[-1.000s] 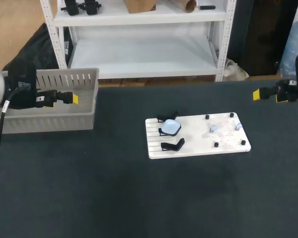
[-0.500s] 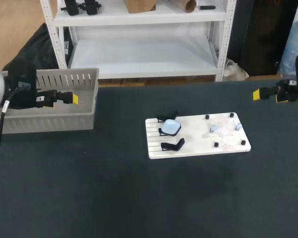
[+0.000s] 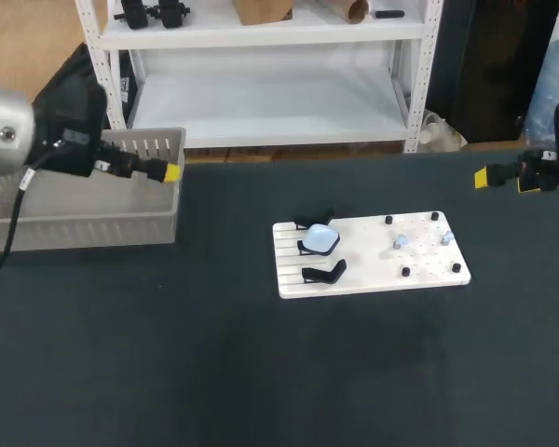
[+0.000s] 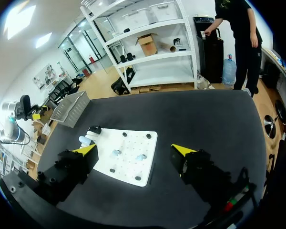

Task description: Pick up each earbud case from the left stands, insert the matching earbuds, close the lid, and place the case in the box.

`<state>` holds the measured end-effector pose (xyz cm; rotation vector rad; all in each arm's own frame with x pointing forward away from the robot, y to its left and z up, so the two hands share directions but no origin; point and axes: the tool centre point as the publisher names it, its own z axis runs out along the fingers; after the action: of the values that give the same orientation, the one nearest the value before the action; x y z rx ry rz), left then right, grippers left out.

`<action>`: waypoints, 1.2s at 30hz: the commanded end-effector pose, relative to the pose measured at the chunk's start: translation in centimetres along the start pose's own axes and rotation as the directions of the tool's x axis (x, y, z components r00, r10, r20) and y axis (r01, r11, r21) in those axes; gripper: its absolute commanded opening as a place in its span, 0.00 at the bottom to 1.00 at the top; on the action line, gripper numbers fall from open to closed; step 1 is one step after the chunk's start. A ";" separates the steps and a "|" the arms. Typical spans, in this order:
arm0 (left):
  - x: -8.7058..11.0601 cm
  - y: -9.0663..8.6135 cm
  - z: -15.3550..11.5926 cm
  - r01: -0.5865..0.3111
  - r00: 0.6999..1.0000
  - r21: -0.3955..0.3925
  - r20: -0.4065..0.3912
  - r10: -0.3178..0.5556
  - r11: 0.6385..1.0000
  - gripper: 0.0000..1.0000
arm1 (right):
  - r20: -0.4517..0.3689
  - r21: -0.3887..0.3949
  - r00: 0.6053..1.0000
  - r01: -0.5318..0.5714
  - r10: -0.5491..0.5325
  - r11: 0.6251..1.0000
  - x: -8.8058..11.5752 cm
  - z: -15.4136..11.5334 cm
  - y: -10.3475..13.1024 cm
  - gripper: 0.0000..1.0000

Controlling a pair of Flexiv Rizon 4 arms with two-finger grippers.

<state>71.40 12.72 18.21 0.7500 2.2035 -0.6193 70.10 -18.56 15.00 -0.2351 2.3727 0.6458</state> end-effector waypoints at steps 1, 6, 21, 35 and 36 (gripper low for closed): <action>-1.2 -0.3 1.7 -0.297 0.954 0.135 0.002 0.299 0.945 1.00 | 0.000 -0.002 1.000 0.001 -0.001 1.000 0.0 0.0 -0.1 1.00; -1.5 -1.6 4.0 -0.444 0.894 0.161 0.006 0.449 0.881 1.00 | 0.000 -0.002 1.000 0.001 -0.001 1.000 0.0 0.0 -0.1 1.00; 1.6 -6.5 10.5 -0.654 0.751 0.277 0.128 0.648 0.704 1.00 | 0.000 -0.002 1.000 0.001 -0.001 1.000 0.0 0.0 -0.1 1.00; 4.1 -7.8 14.5 -0.590 0.800 0.365 0.142 0.583 0.720 1.00 | 0.000 -0.002 1.000 0.001 -0.001 1.000 0.0 0.0 -0.1 1.00; 4.2 -8.0 14.7 -0.588 0.802 0.372 0.151 0.579 0.718 1.00 | 0.000 -0.002 1.000 0.001 -0.001 1.000 0.0 0.0 -0.1 1.00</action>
<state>70.01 -0.32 8.07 1.5715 1.6867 -0.7210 70.10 -18.56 15.00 -0.2350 2.3728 0.6458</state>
